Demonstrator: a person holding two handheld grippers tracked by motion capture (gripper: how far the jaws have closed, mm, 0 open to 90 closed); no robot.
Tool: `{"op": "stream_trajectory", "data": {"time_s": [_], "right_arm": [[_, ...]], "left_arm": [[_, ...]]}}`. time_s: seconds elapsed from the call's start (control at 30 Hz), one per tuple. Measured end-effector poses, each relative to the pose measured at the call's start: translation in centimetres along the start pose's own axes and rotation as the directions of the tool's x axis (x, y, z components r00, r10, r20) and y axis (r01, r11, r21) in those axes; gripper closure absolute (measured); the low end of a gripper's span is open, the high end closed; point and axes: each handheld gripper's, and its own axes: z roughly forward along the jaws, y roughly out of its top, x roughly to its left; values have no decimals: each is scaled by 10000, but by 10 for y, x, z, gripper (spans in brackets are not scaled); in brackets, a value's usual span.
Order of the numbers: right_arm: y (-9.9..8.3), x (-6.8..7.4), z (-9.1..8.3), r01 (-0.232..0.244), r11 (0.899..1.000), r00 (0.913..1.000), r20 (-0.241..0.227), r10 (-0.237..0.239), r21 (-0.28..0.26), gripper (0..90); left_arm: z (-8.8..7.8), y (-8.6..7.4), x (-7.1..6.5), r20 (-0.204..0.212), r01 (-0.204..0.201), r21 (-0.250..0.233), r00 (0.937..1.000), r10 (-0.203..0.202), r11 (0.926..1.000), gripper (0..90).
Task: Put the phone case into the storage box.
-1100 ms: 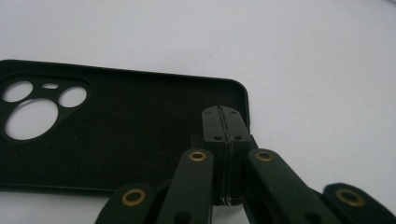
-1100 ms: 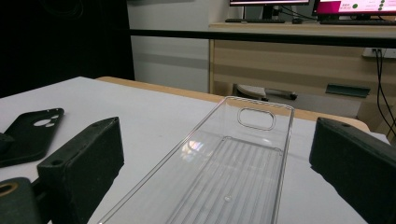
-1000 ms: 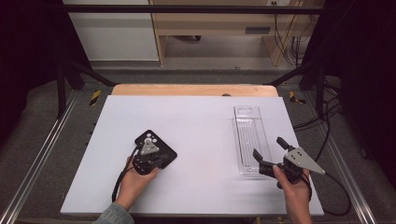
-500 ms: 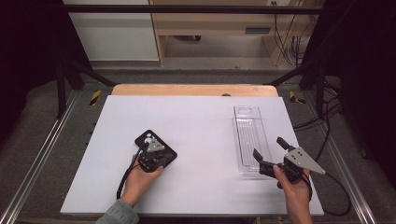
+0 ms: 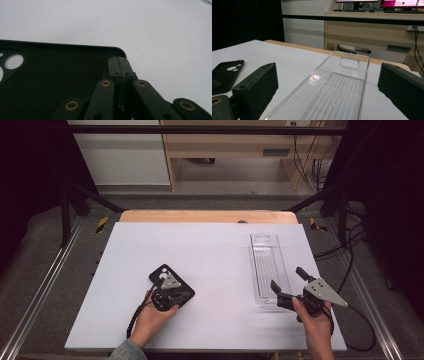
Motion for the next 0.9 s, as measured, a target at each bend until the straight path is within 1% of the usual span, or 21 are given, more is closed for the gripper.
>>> {"op": "stream_trajectory", "data": {"time_s": [0.1, 0.2, 0.3, 0.4, 0.67, 0.77, 0.83, 0.9], "right_arm": [[0, 1, 0, 33, 10000, 10000, -13, -32, 39, 35], [0, 1, 1, 62, 10000, 10000, -31, -62, 65, 35], [0, 2, 1, 57, 9999, 10000, -39, -57, 94, 35], [0, 1, 1, 16, 10000, 10000, -57, -15, 98, 35], [0, 2, 1, -19, 9999, 10000, -83, 20, 110, 32], [0, 1, 0, 14, 10000, 10000, -46, -14, 71, 32], [0, 1, 0, 4, 10000, 10000, -29, -4, 74, 32], [0, 1, 0, -44, 10000, 10000, -16, 44, 62, 32]], "left_arm": [[1, -1, -9, 179, -76, -17, 9998, 77, 10000, 900], [2, -3, -20, 426, -30, -82, 9991, 34, 10000, 900], [4, -3, -29, 614, -91, -65, 9981, 94, 9999, 900], [5, -3, -38, 770, -239, -45, 9967, 242, 9997, 900], [8, -4, -56, 1099, -301, -101, 9935, 310, 9995, 900], [8, -5, -64, 1153, -465, -134, 9922, 477, 9988, 900], [9, -5, -68, 1253, -494, -150, 9908, 509, 9987, 900], [9, -6, -71, 1268, -577, -197, 9901, 597, 9981, 900]]}}
